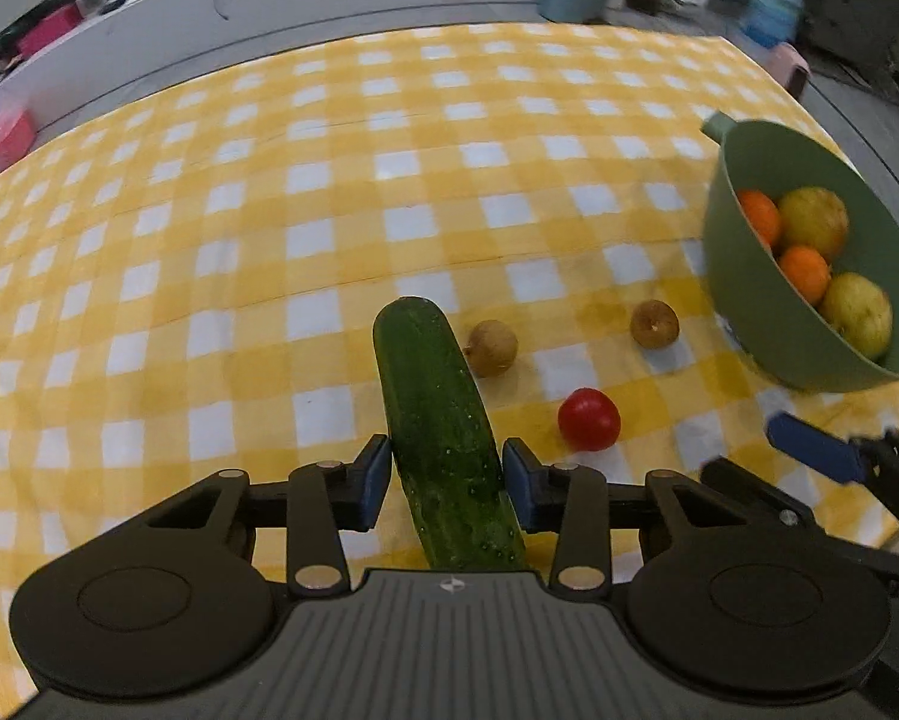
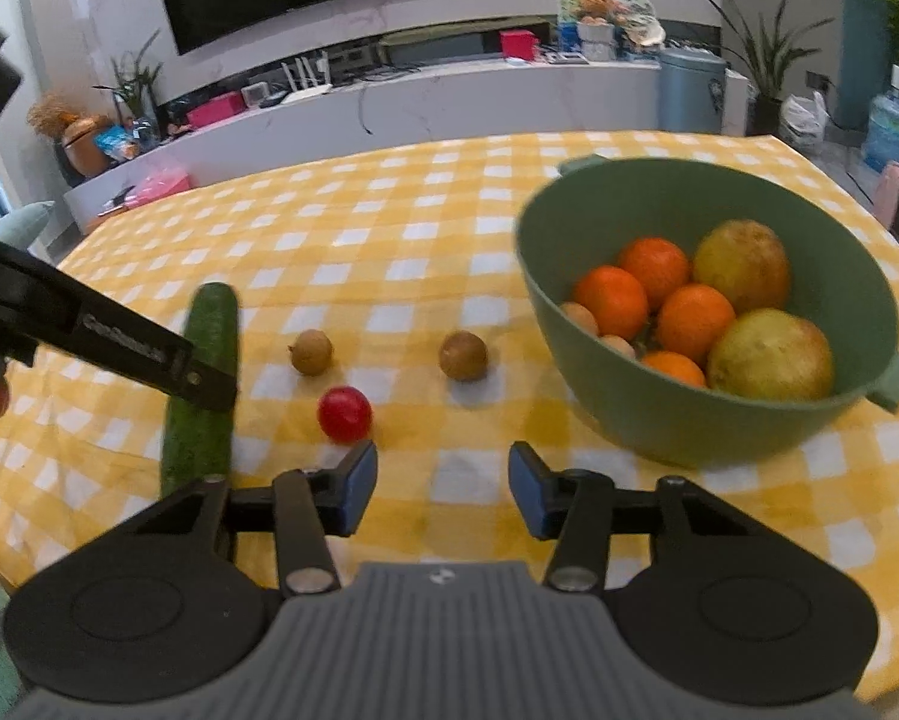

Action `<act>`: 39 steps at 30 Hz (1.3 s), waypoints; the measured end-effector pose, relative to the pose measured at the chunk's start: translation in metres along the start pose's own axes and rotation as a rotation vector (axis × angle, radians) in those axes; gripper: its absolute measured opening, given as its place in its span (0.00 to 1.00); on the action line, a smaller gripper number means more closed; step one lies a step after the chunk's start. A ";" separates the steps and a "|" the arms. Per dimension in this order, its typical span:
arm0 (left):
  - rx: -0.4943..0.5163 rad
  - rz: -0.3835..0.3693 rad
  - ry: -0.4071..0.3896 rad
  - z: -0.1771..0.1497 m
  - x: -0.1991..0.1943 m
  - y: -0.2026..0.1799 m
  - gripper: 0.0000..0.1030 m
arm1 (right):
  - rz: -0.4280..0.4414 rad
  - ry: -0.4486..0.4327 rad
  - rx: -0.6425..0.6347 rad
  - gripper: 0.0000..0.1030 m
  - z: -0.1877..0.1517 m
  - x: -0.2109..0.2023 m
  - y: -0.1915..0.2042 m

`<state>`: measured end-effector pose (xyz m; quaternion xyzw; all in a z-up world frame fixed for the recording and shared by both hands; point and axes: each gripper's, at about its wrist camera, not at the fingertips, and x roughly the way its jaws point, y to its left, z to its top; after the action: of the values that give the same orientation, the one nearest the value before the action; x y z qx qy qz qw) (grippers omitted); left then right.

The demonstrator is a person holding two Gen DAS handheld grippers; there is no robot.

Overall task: Organize fruits
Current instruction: 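Move the left tool to the cucumber while the right tool approaches the red tomato, then grasp the green cucumber with the left tool while the right tool grasps the red tomato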

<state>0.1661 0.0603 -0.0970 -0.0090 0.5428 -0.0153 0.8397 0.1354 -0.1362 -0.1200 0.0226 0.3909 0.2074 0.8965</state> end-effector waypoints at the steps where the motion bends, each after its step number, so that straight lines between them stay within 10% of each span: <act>1: -0.010 -0.005 0.008 0.001 0.003 0.002 0.44 | 0.012 -0.005 -0.011 0.44 0.001 0.002 0.002; 21: -0.253 0.006 -0.053 -0.028 0.029 0.018 0.51 | 0.077 0.006 -0.330 0.33 0.008 0.058 0.039; 39: -0.196 0.009 -0.162 -0.040 0.021 0.010 0.43 | 0.076 0.021 -0.329 0.22 0.006 0.068 0.040</act>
<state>0.1389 0.0695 -0.1331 -0.0898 0.4722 0.0424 0.8759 0.1667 -0.0722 -0.1546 -0.1120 0.3597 0.3027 0.8755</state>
